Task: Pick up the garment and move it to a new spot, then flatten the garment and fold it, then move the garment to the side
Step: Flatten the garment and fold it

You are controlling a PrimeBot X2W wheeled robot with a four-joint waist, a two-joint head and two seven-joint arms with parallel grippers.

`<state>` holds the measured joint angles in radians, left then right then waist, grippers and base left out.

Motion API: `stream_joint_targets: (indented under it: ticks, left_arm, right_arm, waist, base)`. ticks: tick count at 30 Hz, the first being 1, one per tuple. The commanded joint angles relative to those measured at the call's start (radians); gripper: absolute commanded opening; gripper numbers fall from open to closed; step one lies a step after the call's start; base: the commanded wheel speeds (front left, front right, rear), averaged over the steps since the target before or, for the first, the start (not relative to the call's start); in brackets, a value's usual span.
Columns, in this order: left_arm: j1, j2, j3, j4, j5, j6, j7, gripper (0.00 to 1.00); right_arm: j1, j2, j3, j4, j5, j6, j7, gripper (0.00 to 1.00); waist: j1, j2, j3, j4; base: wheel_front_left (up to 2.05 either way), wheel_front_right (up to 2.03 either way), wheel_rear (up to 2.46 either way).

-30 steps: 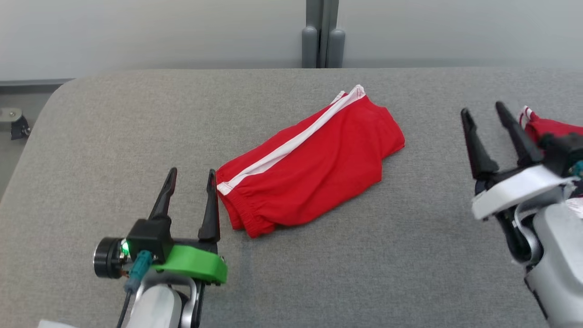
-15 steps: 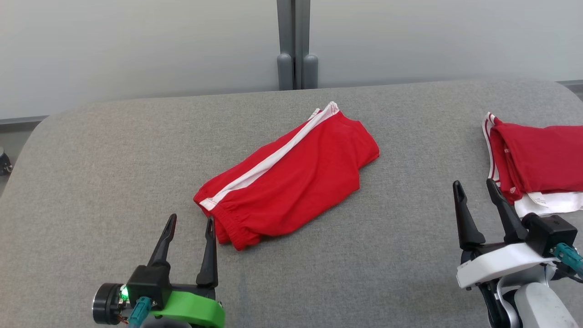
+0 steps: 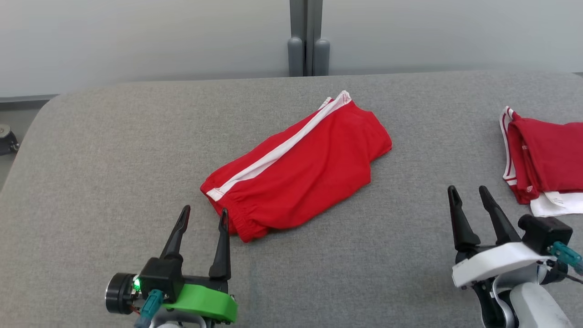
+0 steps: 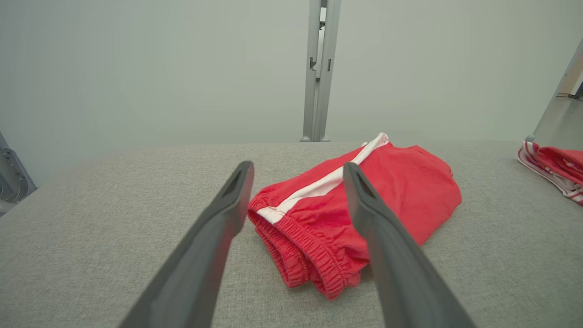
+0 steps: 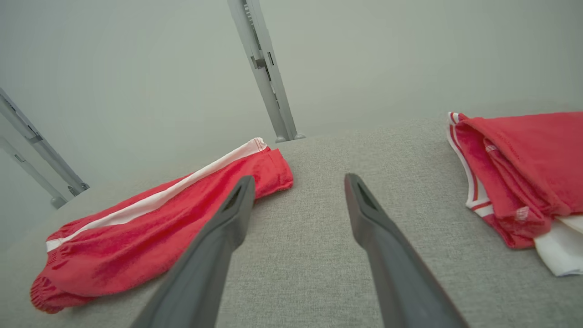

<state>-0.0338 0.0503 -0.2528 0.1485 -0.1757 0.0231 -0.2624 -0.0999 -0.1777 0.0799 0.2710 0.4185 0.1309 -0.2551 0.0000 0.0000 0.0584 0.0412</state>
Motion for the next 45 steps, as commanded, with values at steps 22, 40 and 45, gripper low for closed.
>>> stream_joint_targets:
  ticks: [22, 40, 45]
  left_arm:
    - [-0.123, 0.001, -0.174, -0.002, -0.094, 0.071, -0.003, 1.00]
    - [-0.132, 0.001, -0.250, -0.053, -0.144, 0.108, -0.003, 1.00]
    - [-0.125, 0.001, -0.262, -0.065, -0.156, 0.119, -0.003, 1.00]
  right_arm:
    - [-0.336, 0.064, -0.169, 0.281, 0.576, 0.000, 0.467, 1.00]
    - [-0.549, 0.063, -0.357, 0.628, 0.359, -0.001, 0.528, 1.00]
    - [-0.587, 0.060, -0.357, 0.635, 0.315, -0.001, 0.539, 1.00]
  waist:
    - [0.0000, 0.0000, 0.183, 0.257]
    - [0.0000, 0.0000, 0.247, 0.397]
    - [0.0000, 0.0000, 0.254, 0.418]
  base:
    - [0.00, 0.00, 0.00]
    - [0.00, 0.00, 0.00]
    - [0.00, 0.00, 0.00]
